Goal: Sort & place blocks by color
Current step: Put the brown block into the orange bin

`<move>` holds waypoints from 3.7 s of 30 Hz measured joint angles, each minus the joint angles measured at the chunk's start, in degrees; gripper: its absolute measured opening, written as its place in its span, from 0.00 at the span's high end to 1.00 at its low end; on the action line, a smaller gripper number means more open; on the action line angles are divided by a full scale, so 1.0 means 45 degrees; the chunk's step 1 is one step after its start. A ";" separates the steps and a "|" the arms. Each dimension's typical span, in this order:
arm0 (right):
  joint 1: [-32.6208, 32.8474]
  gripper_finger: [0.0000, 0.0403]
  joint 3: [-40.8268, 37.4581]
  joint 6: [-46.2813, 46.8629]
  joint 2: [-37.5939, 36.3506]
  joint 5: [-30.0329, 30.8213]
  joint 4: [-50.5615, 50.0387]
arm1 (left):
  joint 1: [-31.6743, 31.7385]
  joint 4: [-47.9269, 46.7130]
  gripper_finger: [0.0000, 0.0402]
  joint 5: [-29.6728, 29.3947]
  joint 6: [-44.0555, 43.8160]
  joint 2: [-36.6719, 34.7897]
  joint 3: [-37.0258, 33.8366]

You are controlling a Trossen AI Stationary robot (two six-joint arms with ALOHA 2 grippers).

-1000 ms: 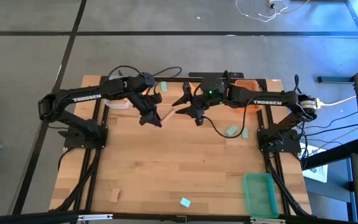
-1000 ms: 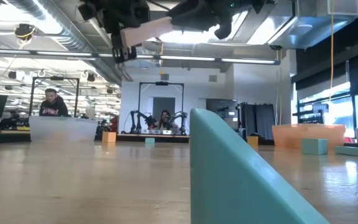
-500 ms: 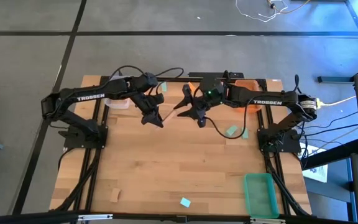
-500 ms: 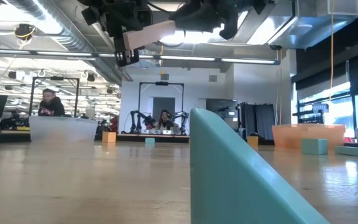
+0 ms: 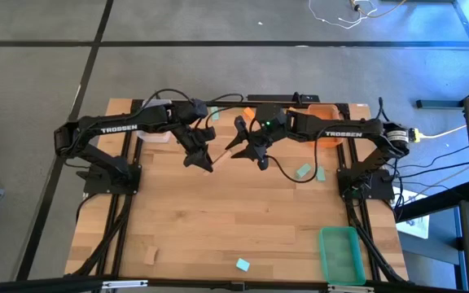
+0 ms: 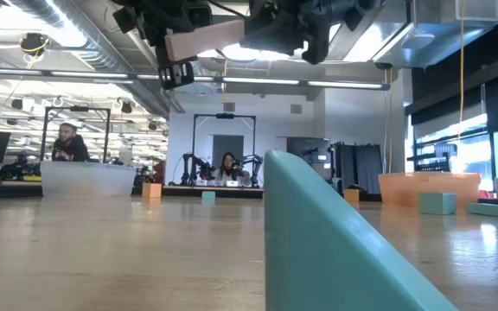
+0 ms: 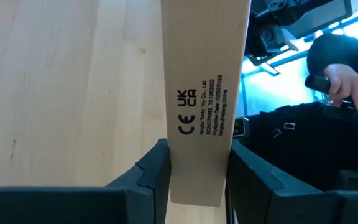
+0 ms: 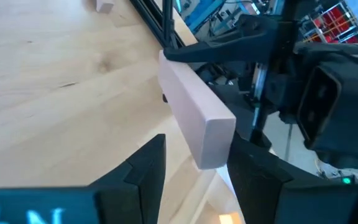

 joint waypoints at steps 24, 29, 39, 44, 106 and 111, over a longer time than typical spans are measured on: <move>0.0000 0.74 0.0000 0.0044 0.0684 -0.1116 0.1221 | -0.0018 -0.0003 0.71 -0.0378 0.0023 -0.0005 -0.0004; 0.0000 0.74 0.0000 0.0633 0.0742 -0.1108 0.1264 | -0.0028 0.0005 0.71 -0.0497 0.0036 -0.0005 -0.0005; 0.0005 0.85 -0.0005 0.0691 0.0742 -0.0833 0.1038 | -0.0028 -0.0071 0.65 -0.0952 0.0053 -0.0017 -0.0005; 0.0010 0.85 -0.0005 0.1386 0.0742 -0.0173 0.1023 | 0.0099 -0.0047 0.63 -0.1204 0.0443 -0.0019 -0.0005; -0.6812 0.85 0.1242 1.7915 0.0057 1.2310 -1.6660 | 0.1483 0.1105 0.62 -1.1006 0.6659 -0.0029 -0.0010; -0.7726 0.85 -0.0275 1.6651 0.0062 1.1755 -1.4762 | 0.1483 0.1101 0.62 -1.1010 0.6347 -0.0029 -0.0010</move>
